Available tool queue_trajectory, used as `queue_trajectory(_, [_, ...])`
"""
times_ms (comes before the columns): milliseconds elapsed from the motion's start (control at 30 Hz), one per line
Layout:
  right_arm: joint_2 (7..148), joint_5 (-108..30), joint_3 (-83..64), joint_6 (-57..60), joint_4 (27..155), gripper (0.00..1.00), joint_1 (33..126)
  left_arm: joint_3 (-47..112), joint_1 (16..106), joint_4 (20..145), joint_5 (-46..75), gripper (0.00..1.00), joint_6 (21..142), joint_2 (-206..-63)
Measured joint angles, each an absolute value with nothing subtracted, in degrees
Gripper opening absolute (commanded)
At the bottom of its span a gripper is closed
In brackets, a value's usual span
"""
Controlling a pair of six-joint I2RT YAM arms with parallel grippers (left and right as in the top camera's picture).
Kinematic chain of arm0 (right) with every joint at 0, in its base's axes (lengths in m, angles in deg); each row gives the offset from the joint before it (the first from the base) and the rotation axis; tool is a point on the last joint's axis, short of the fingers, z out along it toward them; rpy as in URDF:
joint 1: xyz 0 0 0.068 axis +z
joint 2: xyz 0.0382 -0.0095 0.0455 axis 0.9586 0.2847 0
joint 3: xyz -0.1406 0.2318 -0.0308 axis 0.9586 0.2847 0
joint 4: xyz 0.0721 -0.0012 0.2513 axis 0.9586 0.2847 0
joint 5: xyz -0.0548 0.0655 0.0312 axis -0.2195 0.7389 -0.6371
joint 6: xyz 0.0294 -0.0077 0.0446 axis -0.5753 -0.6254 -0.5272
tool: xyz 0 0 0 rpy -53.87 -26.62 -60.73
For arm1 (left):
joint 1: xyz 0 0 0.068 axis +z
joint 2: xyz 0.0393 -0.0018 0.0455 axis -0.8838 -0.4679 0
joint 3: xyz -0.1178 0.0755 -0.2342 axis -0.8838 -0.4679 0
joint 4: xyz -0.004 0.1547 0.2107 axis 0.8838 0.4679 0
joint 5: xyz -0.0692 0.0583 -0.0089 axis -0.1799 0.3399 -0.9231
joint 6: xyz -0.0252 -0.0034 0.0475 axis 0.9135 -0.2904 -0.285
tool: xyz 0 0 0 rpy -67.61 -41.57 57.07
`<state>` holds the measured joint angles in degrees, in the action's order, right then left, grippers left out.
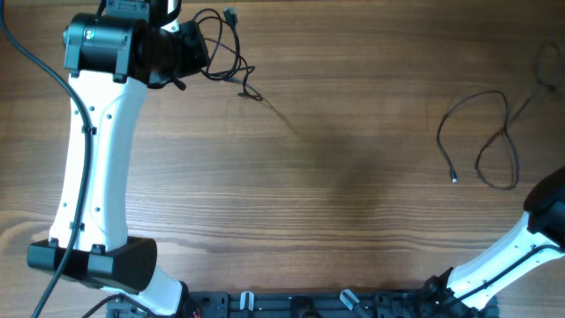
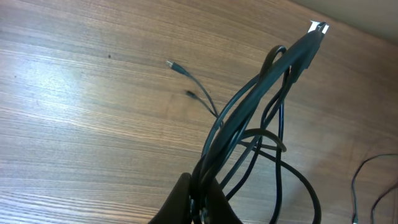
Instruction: Untangle cables
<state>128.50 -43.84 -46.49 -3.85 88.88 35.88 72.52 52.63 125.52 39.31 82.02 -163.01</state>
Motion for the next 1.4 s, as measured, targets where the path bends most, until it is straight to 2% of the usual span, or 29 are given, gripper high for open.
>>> queue_trajectory(133, [128.50, -39.36, -46.55, -1.41, 89.91, 0.98, 35.88, 72.52, 52.63, 125.94, 39.31, 0.04, 82.02, -163.01])
queue_trajectory(333, [128.48, -36.17, -46.93, -3.57, 112.07, 1.00, 40.55, 72.52, 52.63, 126.24, 39.31, 0.04, 82.02, -163.01])
queue_trajectory(433, [128.48, -34.03, -46.97, -12.95, 122.83, 1.00, 44.92, 72.50, 52.63, 126.85, 39.31, 0.04, 82.02, -163.01])
queue_trajectory(533, [128.48, -32.20, -46.95, -25.49, 127.94, 1.00, 47.66, 72.50, 52.63, 127.44, 39.31, 0.04, 82.02, -163.01])
queue_trajectory(767, [128.48, -39.87, -44.87, -56.46, 127.66, 0.99, 53.65, 72.50, 52.63, 131.86, 39.31, 0.04, 81.35, -163.01])
queue_trajectory(833, [128.48, -40.68, -41.40, -65.05, 124.42, 0.99, 55.52, 72.52, 52.63, 132.40, 39.31, 0.04, 81.19, -163.01])
queue_trajectory(933, [128.50, -41.79, -35.69, -71.59, 115.44, 0.93, 57.64, 72.50, 52.63, 132.95, 39.31, 0.04, 80.95, -163.01])
queue_trajectory(1100, [128.50, -44.92, -29.77, -71.20, 97.23, 0.95, 59.04, 72.50, 52.63, 133.85, 39.31, 0.04, 80.95, -163.01])
queue_trajectory(1167, [128.50, -47.25, -29.48, -63.90, 89.74, 0.91, 59.02, 72.50, 52.63, 135.09, 39.31, 0.04, 80.95, -163.01])
queue_trajectory(1233, [128.50, -49.11, -29.51, -51.22, 84.75, 0.89, 59.02, 72.50, 52.63, 135.84, 39.31, 0.04, 80.95, -163.01])
queue_trajectory(1400, [128.59, -57.55, -29.55, -41.34, 89.80, 0.93, 59.02, 72.50, 52.63, 136.05, 39.31, 0.04, 80.95, -163.01])
